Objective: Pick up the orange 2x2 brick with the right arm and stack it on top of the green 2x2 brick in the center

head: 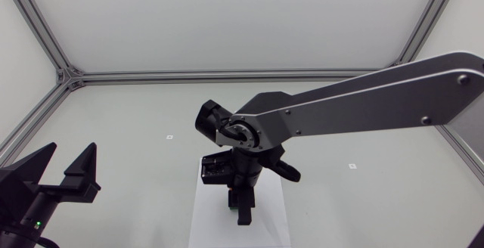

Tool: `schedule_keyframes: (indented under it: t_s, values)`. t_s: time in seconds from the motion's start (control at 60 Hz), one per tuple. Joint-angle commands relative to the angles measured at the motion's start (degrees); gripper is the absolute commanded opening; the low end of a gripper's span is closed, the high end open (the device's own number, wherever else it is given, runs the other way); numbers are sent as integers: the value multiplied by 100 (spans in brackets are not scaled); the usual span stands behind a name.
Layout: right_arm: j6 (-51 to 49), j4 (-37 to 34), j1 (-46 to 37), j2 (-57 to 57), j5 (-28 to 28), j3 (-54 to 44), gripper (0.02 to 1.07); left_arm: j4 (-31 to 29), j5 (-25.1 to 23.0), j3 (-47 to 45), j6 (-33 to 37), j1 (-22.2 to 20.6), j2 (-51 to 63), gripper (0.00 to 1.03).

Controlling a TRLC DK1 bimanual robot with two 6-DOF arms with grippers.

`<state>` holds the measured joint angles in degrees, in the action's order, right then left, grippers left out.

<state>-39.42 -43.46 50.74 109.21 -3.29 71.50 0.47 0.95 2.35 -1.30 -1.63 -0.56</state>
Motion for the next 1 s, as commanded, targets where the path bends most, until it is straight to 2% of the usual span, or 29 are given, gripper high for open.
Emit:
schedule_keyframes:
  t_s: [0.0,0.183,0.417,0.667,0.983]
  values:
    - [136,-163,68,338,276,-383,18,-65,-16,-235,33,-4,-23,99]
    - [250,-294,191,417,549,-348,18,-65,-16,-235,33,-4,-23,99]
    - [224,-628,41,672,303,-58,18,-65,-16,-235,33,-4,-23,99]
    - [198,-497,-73,470,-49,-286,18,-65,-16,-235,33,-4,-23,99]
    - [382,-224,120,549,267,-357,18,-65,-16,-235,33,-4,-23,99]
